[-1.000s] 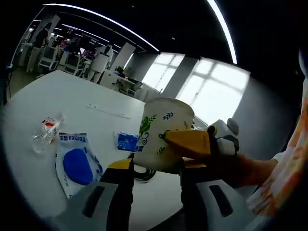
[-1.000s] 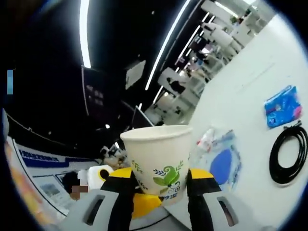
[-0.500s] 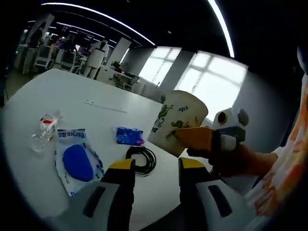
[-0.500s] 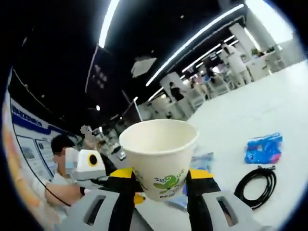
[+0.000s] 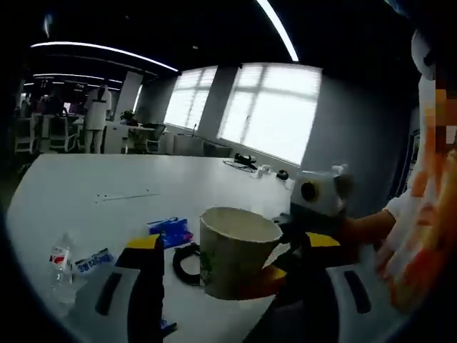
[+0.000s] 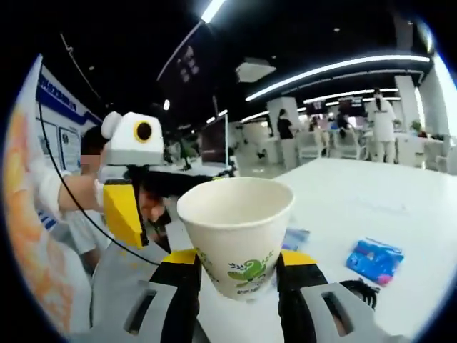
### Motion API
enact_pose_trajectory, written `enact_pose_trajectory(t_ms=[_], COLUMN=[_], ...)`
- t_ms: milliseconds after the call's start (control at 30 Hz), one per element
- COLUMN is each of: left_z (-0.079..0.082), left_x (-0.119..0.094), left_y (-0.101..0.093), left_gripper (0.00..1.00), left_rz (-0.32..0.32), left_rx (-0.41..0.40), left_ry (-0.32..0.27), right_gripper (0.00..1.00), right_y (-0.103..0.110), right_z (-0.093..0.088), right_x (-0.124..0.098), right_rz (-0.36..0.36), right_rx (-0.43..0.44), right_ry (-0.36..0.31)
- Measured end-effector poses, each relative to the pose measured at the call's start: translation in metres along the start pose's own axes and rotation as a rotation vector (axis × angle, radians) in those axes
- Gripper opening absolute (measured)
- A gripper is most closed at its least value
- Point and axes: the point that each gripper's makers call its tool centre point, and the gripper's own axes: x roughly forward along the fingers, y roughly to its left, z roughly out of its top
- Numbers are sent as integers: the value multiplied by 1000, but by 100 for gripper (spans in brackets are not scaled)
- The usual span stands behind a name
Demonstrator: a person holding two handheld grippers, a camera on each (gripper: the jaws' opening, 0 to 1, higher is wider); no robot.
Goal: Arrange the tabletop items into an orderly group along one side of the table until the central work area is clear of visible clutter.
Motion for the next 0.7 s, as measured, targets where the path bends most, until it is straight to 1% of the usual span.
enact_pose_trajectory(t_ms=[33, 67, 100, 133, 167, 200, 267, 300, 333, 467, 533, 600, 700], left_z=[-2, -8, -12, -15, -16, -15, -18, -18, -18, -19, -19, -19, -20], left_x=[2, 4, 4, 3, 4, 4, 2, 2, 0, -2, -2, -3, -5], left_y=[0, 2, 3, 3, 2, 3, 4, 3, 2, -1, -2, -2, 1], left_gripper=[79, 74, 65, 54, 48, 51, 46, 46, 44, 43, 43, 43, 45], left_rz=[-5, -5, -5, -10, -14, -6, -1, -5, -8, -2, 1, 3, 16], left_rx=[18, 51, 63, 62, 46, 29, -35, -48, -36, -4, 3, 6, 24], left_ry=[20, 65, 95, 114, 116, 100, 102, 97, 95, 93, 94, 97, 102], right_gripper=[41, 41, 41, 41, 41, 41, 41, 41, 42, 42, 42, 42, 41], right_y=[2, 4, 4, 3, 2, 1, 0, 1, 2, 5, 7, 8, 7], right_z=[1, 2, 3, 3, 3, 1, 2, 1, 1, -2, -3, -5, -4], right_x=[0, -1, -2, -3, -3, -4, -5, -7, -7, -7, -5, -3, 0], right_rz=[7, 14, 18, 14, 14, 12, 15, 19, 20, 19, 22, 19, 13], right_rx=[-11, -24, -33, -35, -39, -44, -41, -43, -43, -66, -87, -130, -148], right_ry=[1, 3, 4, 7, 8, 13, 10, 8, 9, 20, 33, 55, 58])
